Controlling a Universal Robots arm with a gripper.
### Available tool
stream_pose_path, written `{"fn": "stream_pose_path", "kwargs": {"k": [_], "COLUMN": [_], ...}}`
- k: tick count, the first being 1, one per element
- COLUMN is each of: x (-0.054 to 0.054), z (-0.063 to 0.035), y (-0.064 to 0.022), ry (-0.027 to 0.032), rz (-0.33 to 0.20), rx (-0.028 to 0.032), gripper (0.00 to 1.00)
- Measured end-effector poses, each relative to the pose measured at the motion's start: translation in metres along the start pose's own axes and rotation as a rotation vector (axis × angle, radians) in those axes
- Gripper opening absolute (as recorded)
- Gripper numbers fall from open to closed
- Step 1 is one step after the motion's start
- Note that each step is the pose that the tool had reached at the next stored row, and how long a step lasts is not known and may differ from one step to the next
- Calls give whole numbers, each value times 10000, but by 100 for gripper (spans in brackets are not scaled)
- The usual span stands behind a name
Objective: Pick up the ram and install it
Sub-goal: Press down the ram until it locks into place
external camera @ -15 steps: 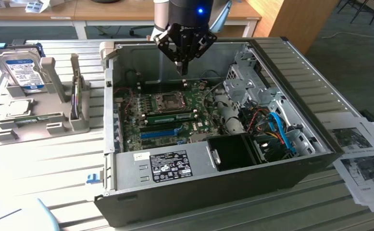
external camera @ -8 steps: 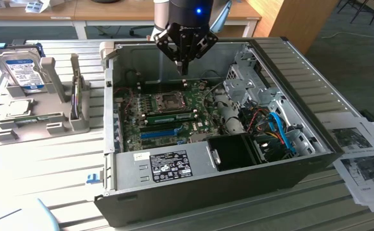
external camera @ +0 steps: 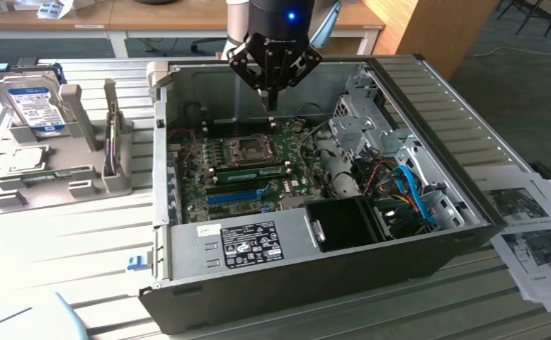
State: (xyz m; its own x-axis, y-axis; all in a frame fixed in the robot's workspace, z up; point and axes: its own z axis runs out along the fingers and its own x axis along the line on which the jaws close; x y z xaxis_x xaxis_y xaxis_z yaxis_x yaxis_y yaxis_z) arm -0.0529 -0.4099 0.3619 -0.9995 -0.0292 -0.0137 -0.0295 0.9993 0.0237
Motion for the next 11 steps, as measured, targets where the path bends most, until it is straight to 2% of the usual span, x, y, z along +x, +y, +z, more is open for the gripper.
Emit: {"fn": "stream_pose_path", "kwargs": {"k": [2, 6, 11], "x": [1, 1, 0], "z": [0, 0, 0], "y": [0, 0, 0], "ry": [9, 69, 70], "rz": [1, 2, 1], "rx": [1, -2, -1], "gripper": [9, 9, 9]}}
